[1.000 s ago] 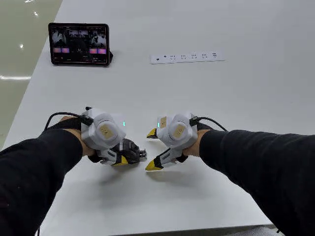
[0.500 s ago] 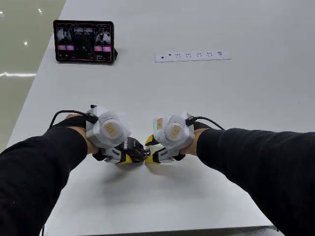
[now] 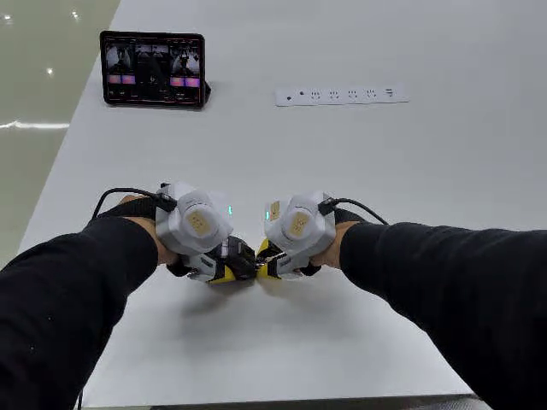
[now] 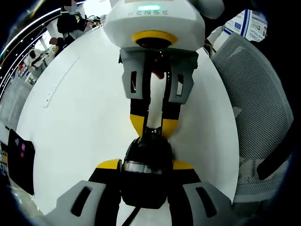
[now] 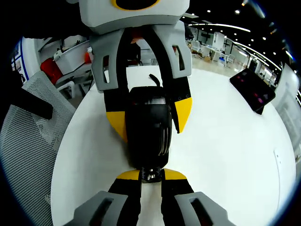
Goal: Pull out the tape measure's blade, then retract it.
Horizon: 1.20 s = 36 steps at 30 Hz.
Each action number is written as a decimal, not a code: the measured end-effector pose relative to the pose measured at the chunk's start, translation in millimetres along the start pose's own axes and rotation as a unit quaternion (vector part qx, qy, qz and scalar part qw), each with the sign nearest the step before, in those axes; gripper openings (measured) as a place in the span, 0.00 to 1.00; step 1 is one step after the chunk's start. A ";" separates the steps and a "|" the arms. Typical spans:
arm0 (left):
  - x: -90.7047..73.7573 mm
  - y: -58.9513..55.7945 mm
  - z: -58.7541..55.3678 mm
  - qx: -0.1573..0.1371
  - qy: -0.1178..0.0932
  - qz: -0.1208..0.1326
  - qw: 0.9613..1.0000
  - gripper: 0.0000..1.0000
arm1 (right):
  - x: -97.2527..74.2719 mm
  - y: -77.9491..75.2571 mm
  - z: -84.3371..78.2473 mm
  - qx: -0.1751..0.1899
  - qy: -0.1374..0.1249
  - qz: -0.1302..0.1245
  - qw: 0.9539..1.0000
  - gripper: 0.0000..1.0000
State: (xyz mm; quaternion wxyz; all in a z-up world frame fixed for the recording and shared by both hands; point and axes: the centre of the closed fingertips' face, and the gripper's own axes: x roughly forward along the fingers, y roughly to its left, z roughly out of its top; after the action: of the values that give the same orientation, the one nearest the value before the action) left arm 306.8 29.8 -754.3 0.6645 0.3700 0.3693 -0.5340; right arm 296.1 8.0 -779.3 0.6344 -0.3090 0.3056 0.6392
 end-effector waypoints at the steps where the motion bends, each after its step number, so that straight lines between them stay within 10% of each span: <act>1: -0.1 0.2 -0.1 0.000 -0.001 0.001 1.000 0.34 | -0.2 0.9 -0.1 -0.004 -0.001 0.002 1.000 0.12; 36: -2.8 0.4 -1.0 0.006 -0.009 0.001 1.000 0.33 | -6.3 2.2 -7.3 0.010 0.002 0.007 1.000 0.10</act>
State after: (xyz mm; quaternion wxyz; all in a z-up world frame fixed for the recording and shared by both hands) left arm 306.7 32.0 -752.2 0.6658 0.3694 0.3597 -0.5393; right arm 294.0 -1.7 -778.9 0.6323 -0.3016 0.3154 0.6402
